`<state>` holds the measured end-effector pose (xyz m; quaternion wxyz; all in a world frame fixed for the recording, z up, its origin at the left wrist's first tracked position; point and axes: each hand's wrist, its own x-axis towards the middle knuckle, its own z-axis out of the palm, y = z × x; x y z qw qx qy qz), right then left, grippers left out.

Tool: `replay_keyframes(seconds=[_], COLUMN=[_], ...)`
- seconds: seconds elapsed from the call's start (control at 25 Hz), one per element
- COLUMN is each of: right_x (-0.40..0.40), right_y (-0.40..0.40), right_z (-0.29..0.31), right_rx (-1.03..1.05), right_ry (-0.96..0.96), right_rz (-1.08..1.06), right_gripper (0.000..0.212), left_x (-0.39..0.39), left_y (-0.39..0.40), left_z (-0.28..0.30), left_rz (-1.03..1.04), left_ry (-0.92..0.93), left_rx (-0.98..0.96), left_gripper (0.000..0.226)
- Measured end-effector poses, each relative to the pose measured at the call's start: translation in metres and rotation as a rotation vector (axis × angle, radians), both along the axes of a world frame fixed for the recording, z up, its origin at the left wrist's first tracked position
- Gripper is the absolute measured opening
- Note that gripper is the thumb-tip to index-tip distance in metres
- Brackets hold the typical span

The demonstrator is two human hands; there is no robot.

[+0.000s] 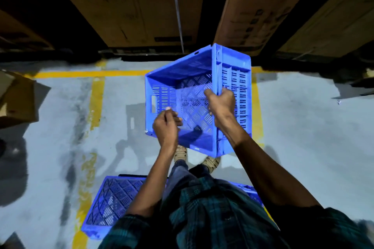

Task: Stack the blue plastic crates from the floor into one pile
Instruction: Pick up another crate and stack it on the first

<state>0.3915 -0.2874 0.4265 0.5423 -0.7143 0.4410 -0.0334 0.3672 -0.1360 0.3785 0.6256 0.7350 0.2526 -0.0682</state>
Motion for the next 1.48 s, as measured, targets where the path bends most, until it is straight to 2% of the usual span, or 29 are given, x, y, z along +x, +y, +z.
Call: replay_keyframes(seconds=[0.12,0.2,0.28,0.36,0.48,0.6,0.76,0.88,1.0,1.04,1.16,1.32,1.48], right_x=[-0.030,-0.047,-0.058,-0.069,-0.078,-0.076,-0.062,-0.055,-0.054,-0.055,-0.057,-0.046,-0.014], right_y=[0.002,-0.002,-0.002,0.005,0.012,0.015,0.000,-0.034,-0.077,-0.091,-0.128,-0.187,-0.250], right_z=[0.013,0.023,0.039,0.058,0.082,0.098,0.089,0.068,0.036,0.024,-0.013,-0.042,-0.076], right_rx=[0.037,0.088,0.122,0.150,0.171,0.115,-0.050,-0.373,-0.510,-0.520,-0.516,-0.440,-0.326], right_ry=[-0.038,-0.074,-0.107,-0.132,-0.161,-0.164,-0.145,0.002,0.085,0.100,0.194,0.328,0.358], right_rz=[0.028,0.023,0.004,-0.019,0.009,0.060,0.067,0.090,0.058,0.037,0.009,-0.042,0.058], right_gripper=[0.025,0.023,0.025,0.024,0.032,0.032,0.027,0.039,0.039,0.037,0.040,0.040,0.040], left_x=[0.023,0.037,0.051,0.069,0.089,0.104,0.117,0.124,0.121,0.120,0.112,0.100,0.106], left_y=[0.035,0.054,0.068,0.078,0.101,0.116,0.123,0.125,0.114,0.110,0.090,0.042,-0.015], left_z=[-0.026,-0.043,-0.058,-0.073,-0.112,-0.128,-0.129,-0.139,-0.129,-0.128,-0.115,-0.118,-0.133], left_rz=[-0.025,-0.012,0.028,0.070,0.063,0.078,0.063,0.041,0.047,0.054,0.025,0.019,0.047], left_ry=[-0.022,0.055,0.176,0.315,0.462,0.534,0.583,0.576,0.524,0.513,0.462,0.495,0.478], left_rx=[0.258,0.357,0.215,0.101,0.207,0.145,-0.081,-0.076,-0.077,-0.070,-0.023,0.013,0.030], left_gripper=[0.026,0.022,0.032,0.058,0.090,0.099,0.075,0.071,0.064,0.064,0.044,0.037,0.036])
